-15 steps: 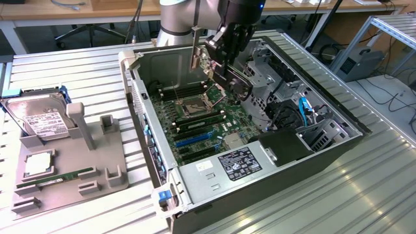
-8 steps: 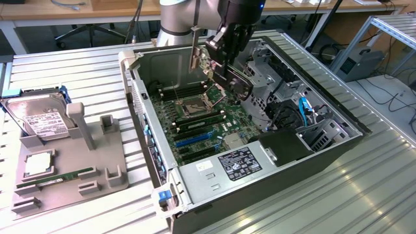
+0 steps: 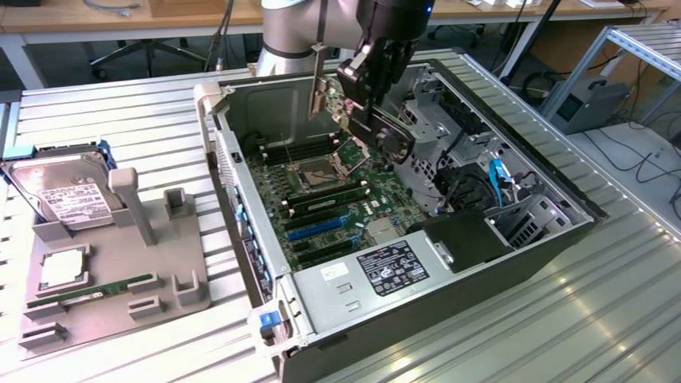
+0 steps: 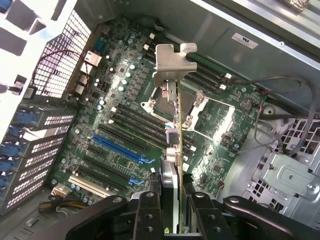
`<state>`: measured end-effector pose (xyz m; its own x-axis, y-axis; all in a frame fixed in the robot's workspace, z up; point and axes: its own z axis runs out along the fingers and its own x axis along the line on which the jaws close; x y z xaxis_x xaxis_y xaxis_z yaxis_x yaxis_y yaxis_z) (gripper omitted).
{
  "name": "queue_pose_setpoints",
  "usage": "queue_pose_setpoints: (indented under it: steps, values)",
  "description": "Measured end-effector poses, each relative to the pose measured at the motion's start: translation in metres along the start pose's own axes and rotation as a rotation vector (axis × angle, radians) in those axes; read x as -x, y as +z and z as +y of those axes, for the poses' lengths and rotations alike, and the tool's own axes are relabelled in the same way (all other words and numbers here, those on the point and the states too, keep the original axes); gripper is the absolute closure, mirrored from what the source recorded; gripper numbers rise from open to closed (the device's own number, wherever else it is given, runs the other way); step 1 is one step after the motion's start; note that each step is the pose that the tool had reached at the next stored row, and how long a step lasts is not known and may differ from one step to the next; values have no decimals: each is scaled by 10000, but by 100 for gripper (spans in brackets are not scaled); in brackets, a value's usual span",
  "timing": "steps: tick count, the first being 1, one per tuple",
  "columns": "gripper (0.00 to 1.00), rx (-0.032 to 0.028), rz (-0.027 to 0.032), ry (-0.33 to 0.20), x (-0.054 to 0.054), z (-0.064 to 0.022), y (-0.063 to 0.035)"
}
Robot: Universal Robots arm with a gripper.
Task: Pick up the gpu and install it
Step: 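Insert the gpu into the slot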
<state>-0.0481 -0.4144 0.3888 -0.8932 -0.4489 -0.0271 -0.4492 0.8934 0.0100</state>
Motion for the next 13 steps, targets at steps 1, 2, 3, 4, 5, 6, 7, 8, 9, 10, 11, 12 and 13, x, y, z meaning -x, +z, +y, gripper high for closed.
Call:
queue_pose_setpoints:
  steps: [1,2,3,4,5,6,7,8,9,10,11,12,13]
  values:
    - [73,1,0,-29,0,0,0]
    - [73,1,1,-56,0,0,0]
    - [73,2,1,-85,0,0,0]
    - [73,3,1,-111,0,0,0]
    - [73,4,2,-137,0,0,0]
    - [73,5,2,-166,0,0,0]
    - [73,5,2,-199,0,0,0]
    - [73,6,2,-225,0,0,0]
    - [73,7,3,-251,0,0,0]
    - [73,8,3,-283,0,0,0]
    - [73,8,3,-308,0,0,1]
    - [73,9,4,-337,0,0,0]
    - [73,10,3,-363,0,0,1]
